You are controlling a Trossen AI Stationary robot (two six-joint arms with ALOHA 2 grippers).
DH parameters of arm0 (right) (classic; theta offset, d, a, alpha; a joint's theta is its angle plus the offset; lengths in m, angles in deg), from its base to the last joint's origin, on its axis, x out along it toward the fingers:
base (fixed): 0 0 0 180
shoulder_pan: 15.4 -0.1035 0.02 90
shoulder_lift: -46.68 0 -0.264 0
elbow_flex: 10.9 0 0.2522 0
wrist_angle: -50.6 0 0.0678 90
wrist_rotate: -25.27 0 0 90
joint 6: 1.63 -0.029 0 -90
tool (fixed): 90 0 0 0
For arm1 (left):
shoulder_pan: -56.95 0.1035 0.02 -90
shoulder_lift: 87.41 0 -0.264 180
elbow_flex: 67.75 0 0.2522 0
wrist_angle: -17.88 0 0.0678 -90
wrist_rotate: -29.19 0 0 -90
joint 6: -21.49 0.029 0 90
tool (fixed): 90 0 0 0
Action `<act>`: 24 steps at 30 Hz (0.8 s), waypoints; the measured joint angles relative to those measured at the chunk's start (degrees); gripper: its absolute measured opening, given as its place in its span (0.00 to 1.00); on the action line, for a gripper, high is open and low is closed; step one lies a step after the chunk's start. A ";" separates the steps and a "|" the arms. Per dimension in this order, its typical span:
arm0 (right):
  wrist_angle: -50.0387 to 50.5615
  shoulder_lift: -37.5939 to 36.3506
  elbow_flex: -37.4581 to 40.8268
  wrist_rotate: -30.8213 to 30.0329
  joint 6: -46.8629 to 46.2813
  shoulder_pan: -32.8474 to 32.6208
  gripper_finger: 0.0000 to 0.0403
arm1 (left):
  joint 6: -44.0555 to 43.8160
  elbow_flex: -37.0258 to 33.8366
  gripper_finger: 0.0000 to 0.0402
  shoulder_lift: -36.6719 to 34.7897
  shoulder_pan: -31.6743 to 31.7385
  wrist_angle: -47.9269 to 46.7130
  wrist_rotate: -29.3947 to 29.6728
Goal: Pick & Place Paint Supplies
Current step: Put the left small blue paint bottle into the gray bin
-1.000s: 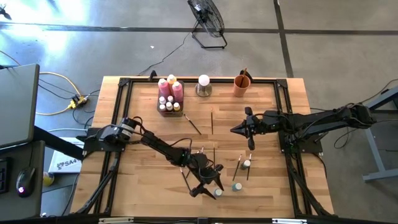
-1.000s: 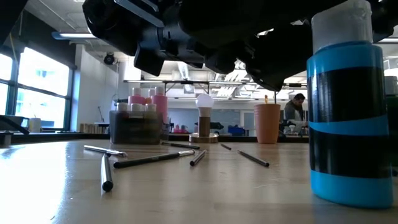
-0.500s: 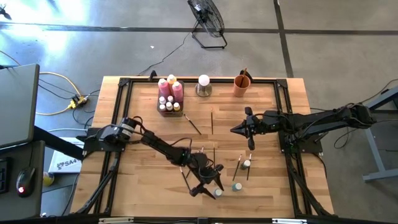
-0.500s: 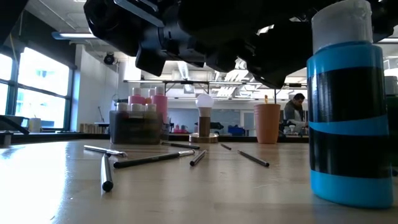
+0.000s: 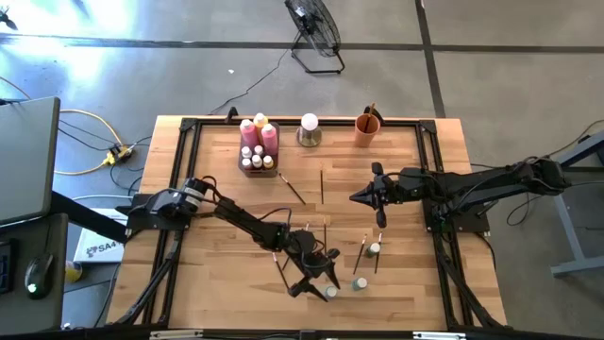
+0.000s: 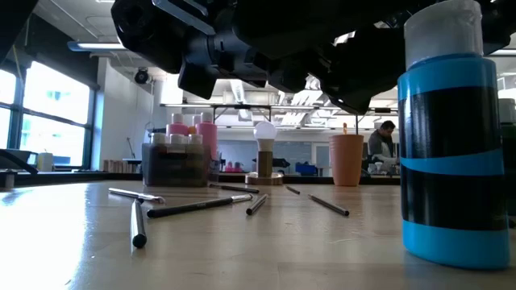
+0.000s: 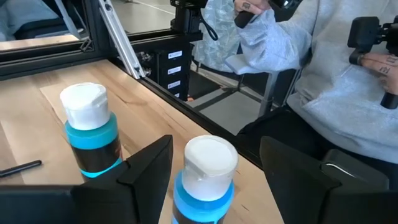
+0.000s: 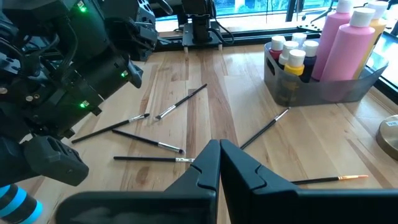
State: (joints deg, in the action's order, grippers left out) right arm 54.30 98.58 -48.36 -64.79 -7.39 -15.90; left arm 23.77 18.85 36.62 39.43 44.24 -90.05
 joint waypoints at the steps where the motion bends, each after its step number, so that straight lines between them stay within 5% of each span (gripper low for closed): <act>1: 0.00 0.00 -0.01 -0.01 0.00 0.00 0.01 | 0.00 0.00 0.60 0.03 -0.05 0.03 -0.04; 17: 0.00 0.00 0.00 -0.01 0.00 0.00 0.01 | -0.59 0.00 0.59 0.66 -0.09 0.80 -0.39; 24: 0.00 0.00 0.00 0.00 0.00 0.00 0.01 | -0.54 0.00 0.50 0.66 -0.09 0.85 -1.11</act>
State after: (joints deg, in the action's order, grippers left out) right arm 54.30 98.58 -48.35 -64.79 -7.39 -15.90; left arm 23.23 18.85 37.28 39.35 45.09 -91.16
